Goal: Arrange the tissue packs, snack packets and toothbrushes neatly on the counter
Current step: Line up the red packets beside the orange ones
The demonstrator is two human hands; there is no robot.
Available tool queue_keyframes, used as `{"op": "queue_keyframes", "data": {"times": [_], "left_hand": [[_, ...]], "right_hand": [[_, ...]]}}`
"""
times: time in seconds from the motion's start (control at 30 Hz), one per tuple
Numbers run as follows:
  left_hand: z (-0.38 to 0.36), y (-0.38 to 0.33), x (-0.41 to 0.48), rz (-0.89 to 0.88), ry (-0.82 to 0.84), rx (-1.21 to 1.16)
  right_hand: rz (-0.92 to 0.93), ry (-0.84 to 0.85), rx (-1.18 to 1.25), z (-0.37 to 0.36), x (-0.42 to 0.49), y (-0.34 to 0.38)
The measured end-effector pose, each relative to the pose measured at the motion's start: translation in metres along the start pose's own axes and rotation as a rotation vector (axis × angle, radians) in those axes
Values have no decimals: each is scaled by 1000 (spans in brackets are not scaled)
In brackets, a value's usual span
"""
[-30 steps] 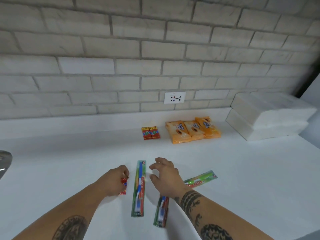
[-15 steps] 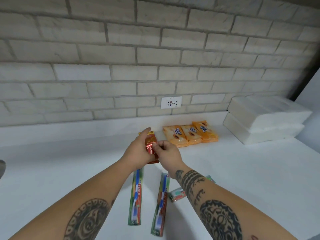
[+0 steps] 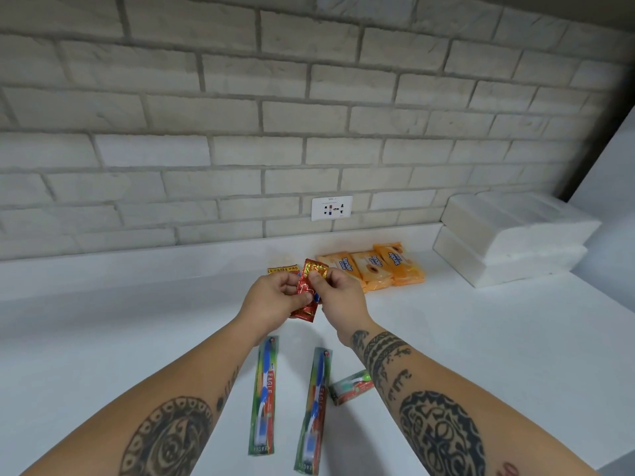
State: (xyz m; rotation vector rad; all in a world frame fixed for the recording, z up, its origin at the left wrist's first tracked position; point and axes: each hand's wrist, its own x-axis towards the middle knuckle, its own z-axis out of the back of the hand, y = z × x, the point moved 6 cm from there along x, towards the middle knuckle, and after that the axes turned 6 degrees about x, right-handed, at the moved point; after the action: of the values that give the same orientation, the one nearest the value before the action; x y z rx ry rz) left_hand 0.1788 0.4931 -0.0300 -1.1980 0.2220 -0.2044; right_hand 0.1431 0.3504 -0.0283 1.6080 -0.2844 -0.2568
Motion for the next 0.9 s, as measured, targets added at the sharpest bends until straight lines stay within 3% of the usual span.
{"op": "queue_keyframes", "data": {"times": [0.7,0.9], "left_hand": [[17,22,21,80,-57,-49],[16,40,33,117,18,-47]], "right_hand": [[12,77,-107,-24,31,-10],[-64,50,-86,-31,52,-32]]}}
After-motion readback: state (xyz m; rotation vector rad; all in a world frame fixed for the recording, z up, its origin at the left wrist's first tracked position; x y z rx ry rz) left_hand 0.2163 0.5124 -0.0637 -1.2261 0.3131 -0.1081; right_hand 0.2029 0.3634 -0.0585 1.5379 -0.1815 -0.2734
